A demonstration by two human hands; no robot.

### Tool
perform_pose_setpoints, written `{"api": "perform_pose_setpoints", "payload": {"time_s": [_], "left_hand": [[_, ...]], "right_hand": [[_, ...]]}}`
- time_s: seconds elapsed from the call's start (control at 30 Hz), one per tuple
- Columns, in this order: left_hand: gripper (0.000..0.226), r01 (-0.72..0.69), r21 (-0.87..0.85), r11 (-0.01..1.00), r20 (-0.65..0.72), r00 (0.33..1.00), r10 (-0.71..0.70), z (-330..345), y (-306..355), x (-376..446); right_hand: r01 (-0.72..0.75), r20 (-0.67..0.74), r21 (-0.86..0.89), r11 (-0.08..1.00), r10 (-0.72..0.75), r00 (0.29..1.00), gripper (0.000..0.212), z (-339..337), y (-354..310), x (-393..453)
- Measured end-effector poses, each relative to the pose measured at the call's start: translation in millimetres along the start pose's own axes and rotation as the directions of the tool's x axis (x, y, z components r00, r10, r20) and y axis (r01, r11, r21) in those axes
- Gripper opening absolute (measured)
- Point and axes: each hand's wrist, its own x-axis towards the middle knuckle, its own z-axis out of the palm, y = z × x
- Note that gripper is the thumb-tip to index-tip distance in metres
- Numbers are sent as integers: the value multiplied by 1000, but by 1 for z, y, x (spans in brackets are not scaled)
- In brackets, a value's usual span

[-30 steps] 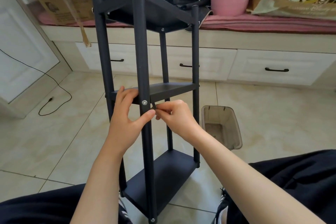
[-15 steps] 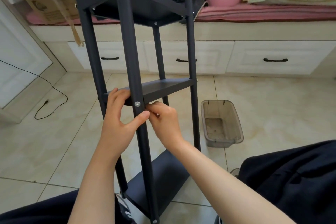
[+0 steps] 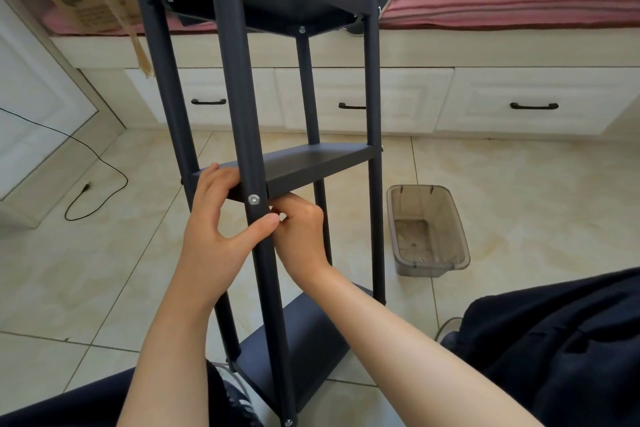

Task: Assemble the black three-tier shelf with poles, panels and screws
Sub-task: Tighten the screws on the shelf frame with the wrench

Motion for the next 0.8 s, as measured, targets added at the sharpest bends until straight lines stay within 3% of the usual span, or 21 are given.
{"api": "perform_pose_setpoints", "payload": {"time_s": [0.17,0.6,0.8], "left_hand": [[50,6,-3,1000,-9,1000,-6,0,-3,1],[56,10,14,1000,-7,1000,-9,-2,-6,-2],[49,-4,-11,1000,1,1000,4,0,-1,-3]], "right_hand": [[-48,83,-2,999,48,995,16,-7,4,-2],[-180,319,-142,973,218,923,17,-43,-11,7],[-173,333,-184,968,227,915,19,-54,-22,11]]}}
